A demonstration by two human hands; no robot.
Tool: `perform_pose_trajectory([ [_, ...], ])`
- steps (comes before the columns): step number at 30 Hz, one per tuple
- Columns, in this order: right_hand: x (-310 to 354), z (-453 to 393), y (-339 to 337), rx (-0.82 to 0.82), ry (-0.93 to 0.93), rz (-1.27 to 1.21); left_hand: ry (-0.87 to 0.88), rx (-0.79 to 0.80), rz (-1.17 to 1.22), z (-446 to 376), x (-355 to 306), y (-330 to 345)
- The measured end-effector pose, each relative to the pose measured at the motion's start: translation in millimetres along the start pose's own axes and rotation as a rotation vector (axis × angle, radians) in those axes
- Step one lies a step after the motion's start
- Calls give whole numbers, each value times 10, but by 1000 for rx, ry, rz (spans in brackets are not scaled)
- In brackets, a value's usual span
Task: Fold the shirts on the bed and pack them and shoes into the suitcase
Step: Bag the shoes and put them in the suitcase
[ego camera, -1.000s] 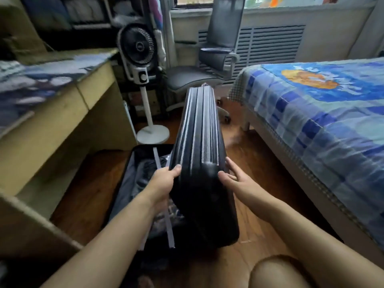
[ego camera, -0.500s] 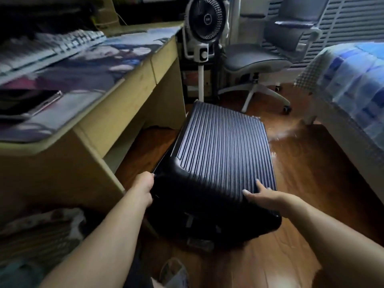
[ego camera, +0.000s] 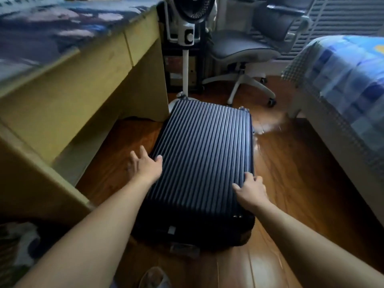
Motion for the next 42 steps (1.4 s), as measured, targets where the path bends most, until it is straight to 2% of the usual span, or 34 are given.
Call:
perform_pose_trajectory([
  [3,-441,-252,375,61,113,-300,-170,7,61,-339,402,149],
  [6,-672,-436,741,117,101,-623,-339,104,105,-532,801,374],
  [8,-624,-468,769,108,63,-746,-389,198,143,-575,948,517],
  [9,-590,-481,771,110,48,-781,-401,196,174,-595,972,538],
  [12,-545,-459,717,116,29,-854,-332,38,242,-609,825,369],
  [15,-515,-359,643,103,28,-900,-169,-148,8,-472,595,-49],
  [17,-423,-255,596,108,7,-877,-148,-184,-198,-337,655,-232],
  [19,-327,-203,602,135,-17,-801,-224,-137,-254,-247,928,-211],
  [22,-221,-196,624,107,-14,-605,-361,-67,-206,-108,1243,-32],
  [25,-228,-200,666,75,129,-383,-396,-59,-112,-60,1326,57],
  [29,-224,-48,680,27,265,-280,-459,-45,-55,-8,1432,108],
  [35,-224,-120,667,-34,273,-152,-454,-12,-43,-60,1414,209],
  [42,-529,-687,264,47,314,-172,-319,201,13,43,1167,571],
])
Point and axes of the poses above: each hand's wrist, its own z-axis away from the middle knuckle, its own y-axis out of the palm, x = y × z, the point moved 10 cm from there along -z, towards the middle knuckle, and after that the axes turned 15 degrees about z, right-handed, at the moved point
